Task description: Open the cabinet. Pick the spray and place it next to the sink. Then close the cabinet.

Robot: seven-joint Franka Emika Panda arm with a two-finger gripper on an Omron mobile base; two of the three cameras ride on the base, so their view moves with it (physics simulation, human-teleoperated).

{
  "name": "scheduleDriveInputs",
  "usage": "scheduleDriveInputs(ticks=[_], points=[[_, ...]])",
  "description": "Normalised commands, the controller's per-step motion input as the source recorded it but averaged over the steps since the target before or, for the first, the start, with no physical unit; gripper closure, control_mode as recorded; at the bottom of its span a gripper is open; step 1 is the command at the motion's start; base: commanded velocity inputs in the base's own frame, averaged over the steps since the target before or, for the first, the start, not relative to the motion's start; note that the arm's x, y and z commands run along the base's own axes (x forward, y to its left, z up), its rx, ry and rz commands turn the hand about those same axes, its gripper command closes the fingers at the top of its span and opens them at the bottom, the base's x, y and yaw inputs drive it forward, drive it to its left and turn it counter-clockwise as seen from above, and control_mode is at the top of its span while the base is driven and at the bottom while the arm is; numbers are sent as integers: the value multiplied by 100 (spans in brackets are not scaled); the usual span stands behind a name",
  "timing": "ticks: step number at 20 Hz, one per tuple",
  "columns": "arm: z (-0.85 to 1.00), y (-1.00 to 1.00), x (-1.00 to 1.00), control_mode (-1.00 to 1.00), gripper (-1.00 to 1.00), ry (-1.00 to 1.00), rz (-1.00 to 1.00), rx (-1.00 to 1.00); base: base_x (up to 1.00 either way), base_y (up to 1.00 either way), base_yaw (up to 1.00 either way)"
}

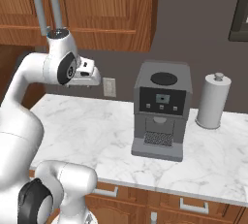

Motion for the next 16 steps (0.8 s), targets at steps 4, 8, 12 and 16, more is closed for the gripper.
scheduleDriveInputs(ticks=[4, 8, 12, 16], points=[[16, 17, -23, -100, -100, -43, -16, -5, 0, 0, 0], [29, 13, -19, -100, -100, -26, -19, -3, 0, 0, 0], [42, 13, -12, -100, -100, -10, -19, 0, 0, 0, 0], [51, 7, -9, -100, -100, 0, -10, 0, 0, 0, 0]])
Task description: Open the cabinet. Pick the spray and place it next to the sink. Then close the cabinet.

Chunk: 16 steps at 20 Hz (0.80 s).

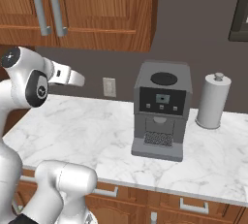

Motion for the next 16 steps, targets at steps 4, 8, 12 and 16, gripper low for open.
scheduleDriveInputs(ticks=[4, 8, 12, 16], points=[[53, 2, -8, -100, -100, 0, -1, 0, 0, 0, 0], [50, 0, -1, -100, -100, 0, 0, 0, 0, 0, 0], [45, 0, 0, -100, -100, 0, 0, 0, 0, 0, 0], [37, 4, 2, -100, -100, 0, 3, 0, 0, 0, 0]])
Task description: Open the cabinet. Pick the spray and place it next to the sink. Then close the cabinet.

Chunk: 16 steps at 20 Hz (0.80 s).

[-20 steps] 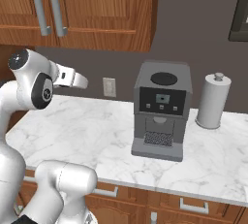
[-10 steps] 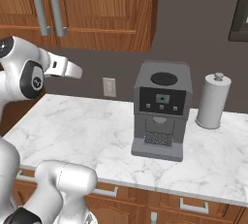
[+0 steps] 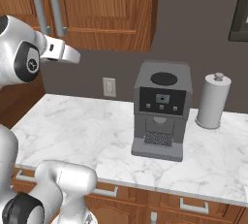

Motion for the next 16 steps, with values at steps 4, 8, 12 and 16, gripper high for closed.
scheduleDriveInputs(ticks=[4, 8, 12, 16], points=[[34, 5, 5, -100, -100, 3, 9, 0, 0, 0, 0], [37, 8, 5, -100, -100, 3, 14, 0, 0, 0, 0], [33, 11, 16, -100, -100, 1, 13, 0, 0, 0, 0], [25, 15, 28, -100, -100, -1, 7, 0, 0, 0, 0]])
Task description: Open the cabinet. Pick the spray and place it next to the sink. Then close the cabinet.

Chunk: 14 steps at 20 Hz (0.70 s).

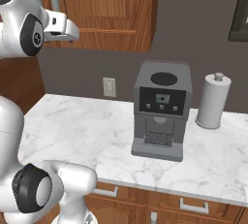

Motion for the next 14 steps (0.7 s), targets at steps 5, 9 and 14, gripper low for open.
scheduleDriveInputs(ticks=[5, 9, 14], points=[[13, 13, 39, -100, -100, -3, 4, 0, 0, 0, 0], [4, 7, 44, -100, -100, -14, 0, 0, 0, 0, 0], [6, 4, 49, -100, -100, -12, 2, 0, 0, 0, 0]])
